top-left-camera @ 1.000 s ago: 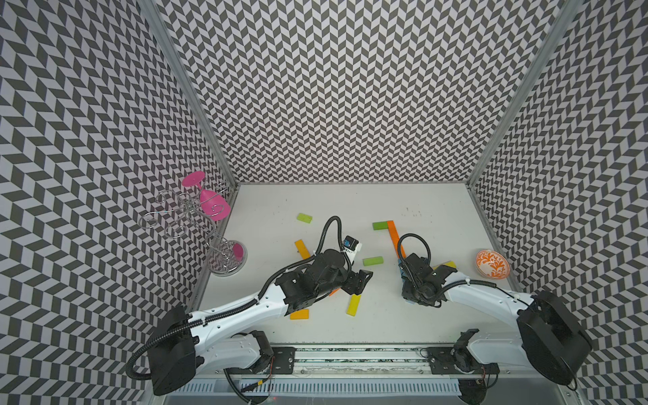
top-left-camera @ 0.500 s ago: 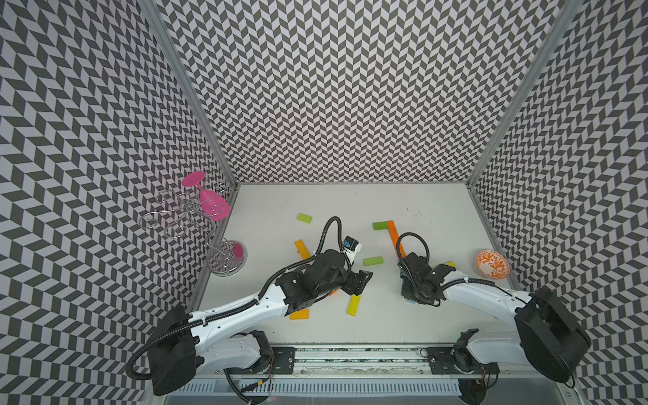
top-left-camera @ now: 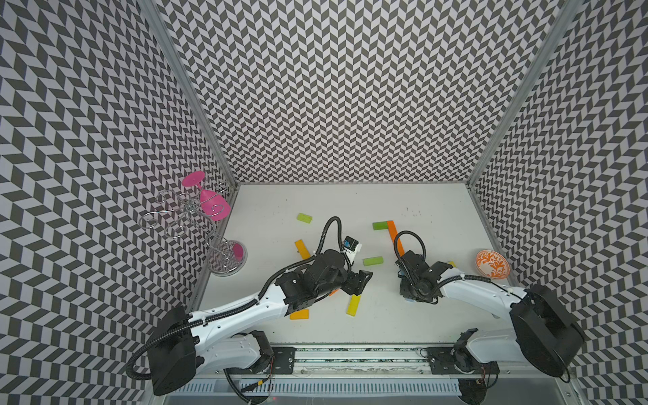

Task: Assemble a giraffe with building blocks
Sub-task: Assemble the building block at the center of the board, then pick up the building block from the center of the board.

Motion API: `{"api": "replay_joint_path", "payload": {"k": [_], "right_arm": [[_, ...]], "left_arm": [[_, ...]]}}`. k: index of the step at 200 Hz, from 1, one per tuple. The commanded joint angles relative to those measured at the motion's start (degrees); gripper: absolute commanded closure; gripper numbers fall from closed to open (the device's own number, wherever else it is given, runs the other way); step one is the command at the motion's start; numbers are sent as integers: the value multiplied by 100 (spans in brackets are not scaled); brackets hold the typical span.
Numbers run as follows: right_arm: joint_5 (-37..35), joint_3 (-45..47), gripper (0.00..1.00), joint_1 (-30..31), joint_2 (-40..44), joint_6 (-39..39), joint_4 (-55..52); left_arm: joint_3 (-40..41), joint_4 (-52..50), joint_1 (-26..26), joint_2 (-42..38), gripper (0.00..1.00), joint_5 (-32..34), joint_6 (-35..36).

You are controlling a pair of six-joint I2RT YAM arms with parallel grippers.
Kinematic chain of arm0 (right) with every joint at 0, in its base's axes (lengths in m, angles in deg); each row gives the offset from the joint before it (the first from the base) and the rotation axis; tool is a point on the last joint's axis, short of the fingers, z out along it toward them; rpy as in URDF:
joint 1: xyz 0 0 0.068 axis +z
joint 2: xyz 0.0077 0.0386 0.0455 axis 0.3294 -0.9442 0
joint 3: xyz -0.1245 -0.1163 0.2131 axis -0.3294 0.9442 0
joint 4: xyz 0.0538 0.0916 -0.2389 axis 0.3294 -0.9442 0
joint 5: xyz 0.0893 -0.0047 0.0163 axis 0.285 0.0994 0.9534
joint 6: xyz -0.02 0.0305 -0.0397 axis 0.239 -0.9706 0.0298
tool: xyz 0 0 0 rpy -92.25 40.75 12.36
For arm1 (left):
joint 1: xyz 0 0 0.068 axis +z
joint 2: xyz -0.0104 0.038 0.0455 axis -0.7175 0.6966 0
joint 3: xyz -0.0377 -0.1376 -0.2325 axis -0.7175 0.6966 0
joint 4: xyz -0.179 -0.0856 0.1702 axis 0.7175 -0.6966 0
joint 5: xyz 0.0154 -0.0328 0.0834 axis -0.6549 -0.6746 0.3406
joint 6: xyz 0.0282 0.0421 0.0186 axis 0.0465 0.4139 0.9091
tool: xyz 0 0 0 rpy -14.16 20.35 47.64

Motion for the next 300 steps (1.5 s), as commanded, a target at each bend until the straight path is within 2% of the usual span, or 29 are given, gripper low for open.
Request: {"api": "replay_joint_path", "payload": {"k": [1, 51, 127, 178, 193, 210, 224, 261, 290, 300], "right_arm": [[-94, -100, 71, 60, -150, 53, 96], [-199, -131, 67, 67, -181, 22, 37], [-289, -460, 40, 67, -38, 61, -311], [-217, -1405, 38, 114, 525, 435, -877], [-49, -1796, 39, 137, 485, 1076, -769], [497, -2134, 39, 137, 382, 2389, -375], [553, -2271, 41, 133, 412, 3238, 41], [993, -2196, 39, 137, 397, 5554, 982], [1747, -2089, 38, 176, 252, 7306, 984], [1753, -2059, 37, 189, 176, 7708, 962]], "left_arm": [[23, 55, 11, -90, 23, 24, -24], [13, 52, 24, -80, 23, 33, -5], [58, 65, 23, -115, 22, 37, -6], [53, -16, 26, -406, 22, 185, -8], [16, -60, 35, -537, 22, 240, -15], [-40, -181, 34, -700, 22, 325, -21], [-47, -289, 35, -868, 22, 429, -32], [-22, -543, 47, -1361, 22, 712, -66], [35, -598, 70, -1587, 22, 797, -234], [43, -599, 79, -1601, 22, 801, -243]]}}
